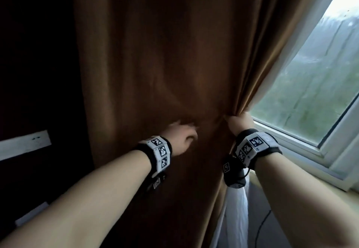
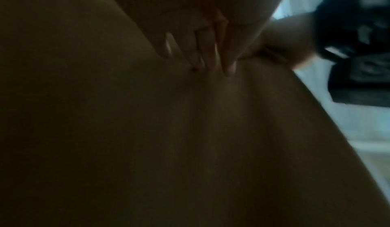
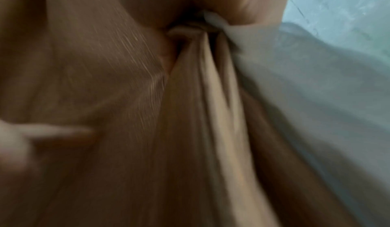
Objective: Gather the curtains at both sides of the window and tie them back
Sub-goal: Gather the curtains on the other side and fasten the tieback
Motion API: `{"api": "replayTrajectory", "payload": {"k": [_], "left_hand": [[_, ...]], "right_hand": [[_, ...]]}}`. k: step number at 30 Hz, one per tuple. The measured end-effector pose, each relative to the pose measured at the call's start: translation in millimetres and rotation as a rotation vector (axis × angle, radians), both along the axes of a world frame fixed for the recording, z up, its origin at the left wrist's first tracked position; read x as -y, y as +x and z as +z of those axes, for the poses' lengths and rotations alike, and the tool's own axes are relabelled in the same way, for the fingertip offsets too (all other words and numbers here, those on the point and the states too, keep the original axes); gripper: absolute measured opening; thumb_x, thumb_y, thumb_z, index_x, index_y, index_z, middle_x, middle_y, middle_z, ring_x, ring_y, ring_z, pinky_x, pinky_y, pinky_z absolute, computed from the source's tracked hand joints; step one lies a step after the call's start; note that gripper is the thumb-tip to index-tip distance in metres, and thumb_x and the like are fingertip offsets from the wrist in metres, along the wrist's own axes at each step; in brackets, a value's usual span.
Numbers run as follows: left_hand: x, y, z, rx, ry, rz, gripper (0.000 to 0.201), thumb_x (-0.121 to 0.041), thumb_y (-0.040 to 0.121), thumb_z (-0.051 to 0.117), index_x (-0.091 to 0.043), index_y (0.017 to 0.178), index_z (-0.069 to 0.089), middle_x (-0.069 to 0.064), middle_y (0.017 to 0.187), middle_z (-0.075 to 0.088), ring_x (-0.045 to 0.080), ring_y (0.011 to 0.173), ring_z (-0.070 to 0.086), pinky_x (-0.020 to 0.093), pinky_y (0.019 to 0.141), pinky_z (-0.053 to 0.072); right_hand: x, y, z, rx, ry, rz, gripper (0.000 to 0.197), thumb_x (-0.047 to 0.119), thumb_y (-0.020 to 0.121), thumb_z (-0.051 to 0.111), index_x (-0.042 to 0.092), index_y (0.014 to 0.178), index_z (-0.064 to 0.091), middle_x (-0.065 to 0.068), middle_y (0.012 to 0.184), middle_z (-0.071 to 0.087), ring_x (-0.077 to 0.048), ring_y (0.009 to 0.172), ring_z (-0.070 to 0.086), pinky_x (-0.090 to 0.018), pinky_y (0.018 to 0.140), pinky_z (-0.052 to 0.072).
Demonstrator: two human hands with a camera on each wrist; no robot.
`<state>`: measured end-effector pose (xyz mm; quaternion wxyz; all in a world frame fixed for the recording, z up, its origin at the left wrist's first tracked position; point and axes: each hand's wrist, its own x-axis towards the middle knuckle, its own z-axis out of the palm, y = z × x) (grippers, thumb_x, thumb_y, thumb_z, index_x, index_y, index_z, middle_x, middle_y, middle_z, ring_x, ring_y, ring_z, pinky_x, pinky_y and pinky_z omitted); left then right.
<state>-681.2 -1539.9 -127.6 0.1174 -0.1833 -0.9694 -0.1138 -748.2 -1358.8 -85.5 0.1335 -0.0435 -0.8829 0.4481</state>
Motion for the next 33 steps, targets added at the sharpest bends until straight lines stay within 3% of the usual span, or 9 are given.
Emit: {"api": "replayTrajectory", "payload": {"k": [5,8,11,17,20,22,24,28,33], "left_hand": [[112.8,3.9,28.8,-0.515,0.432,0.786,0.061,-0.024,0.075,0.066,-0.023,0.13,0.04,0.007,0.156,0.011,0.028,0.145,0.005,0.044,0.118,0.005],[171.7,7.4,36.6,-0.425,0.845,1.029,0.094,-0.038,0.066,0.076,-0.023,0.141,0.021,0.01,0.153,0.018,0.032,0.142,0.016,0.049,0.116,0.016],[209.1,3.9,36.6,-0.174,1.102,1.005,0.107,-0.038,0.068,0.078,-0.017,0.146,0.008,0.013,0.146,0.036,0.032,0.133,0.037,0.044,0.112,0.029],[196.7,-15.1,34.8,-0.069,0.999,0.939,0.059,-0.042,0.088,0.056,0.007,0.12,0.052,0.022,0.119,0.06,0.038,0.11,0.057,0.04,0.092,0.046],[144.7,-17.7,30.4,-0.128,0.937,0.69,0.042,-0.032,0.092,0.052,0.0,0.121,0.055,0.014,0.11,0.062,0.029,0.106,0.059,0.028,0.084,0.043],[108.1,-15.8,30.2,-0.177,0.888,0.484,0.037,-0.02,0.093,0.051,-0.003,0.127,0.052,0.013,0.124,0.057,0.026,0.112,0.056,0.019,0.086,0.037],[79.1,-16.2,28.4,-0.163,0.788,0.333,0.033,-0.007,0.094,0.047,0.001,0.125,0.053,0.018,0.133,0.052,0.029,0.121,0.051,0.019,0.095,0.032],[31.0,-11.7,16.6,-0.063,0.692,0.282,0.044,0.007,0.088,0.038,0.0,0.131,0.046,0.019,0.137,0.048,0.028,0.129,0.043,0.016,0.103,0.022],[-5.6,-9.3,-3.3,0.038,0.674,0.188,0.043,0.011,0.084,0.036,0.002,0.123,0.051,0.019,0.132,0.051,0.029,0.124,0.047,0.017,0.1,0.026]], "right_hand": [[26.6,-12.8,0.0,-0.007,0.037,-0.024,0.041,0.02,0.079,0.061,0.005,0.118,0.057,-0.021,0.114,0.063,-0.036,0.105,0.061,-0.037,0.084,0.047],[40.8,-21.6,1.1,-0.003,0.015,-0.008,0.038,0.018,0.08,0.062,0.002,0.114,0.059,-0.022,0.111,0.064,-0.036,0.102,0.061,-0.035,0.078,0.045],[50.9,-29.5,2.1,0.012,-0.035,0.004,0.038,0.017,0.08,0.064,0.001,0.114,0.058,-0.022,0.112,0.063,-0.035,0.103,0.061,-0.037,0.081,0.046],[69.3,-42.9,2.9,0.026,-0.113,0.012,0.038,0.014,0.078,0.066,-0.001,0.113,0.06,-0.021,0.113,0.063,-0.034,0.103,0.061,-0.036,0.082,0.046],[76.8,-46.8,4.6,0.016,-0.11,0.032,0.037,0.013,0.08,0.064,-0.001,0.114,0.059,-0.022,0.114,0.063,-0.034,0.103,0.06,-0.034,0.079,0.044],[79.1,-48.2,5.7,0.014,-0.106,0.051,0.038,0.013,0.08,0.063,0.0,0.116,0.058,-0.021,0.115,0.062,-0.034,0.105,0.059,-0.033,0.079,0.043],[78.7,-48.8,6.2,0.023,-0.105,0.068,0.038,0.012,0.081,0.063,0.001,0.117,0.057,-0.02,0.116,0.062,-0.033,0.105,0.059,-0.03,0.077,0.04],[70.9,-47.0,5.4,0.031,-0.162,0.084,0.043,0.01,0.08,0.066,0.003,0.121,0.055,-0.019,0.119,0.061,-0.031,0.107,0.059,-0.029,0.081,0.042],[67.7,-35.5,4.1,0.057,-0.276,0.157,0.05,0.017,0.083,0.067,0.004,0.129,0.052,-0.016,0.126,0.059,-0.028,0.113,0.058,-0.037,0.098,0.046]]}}
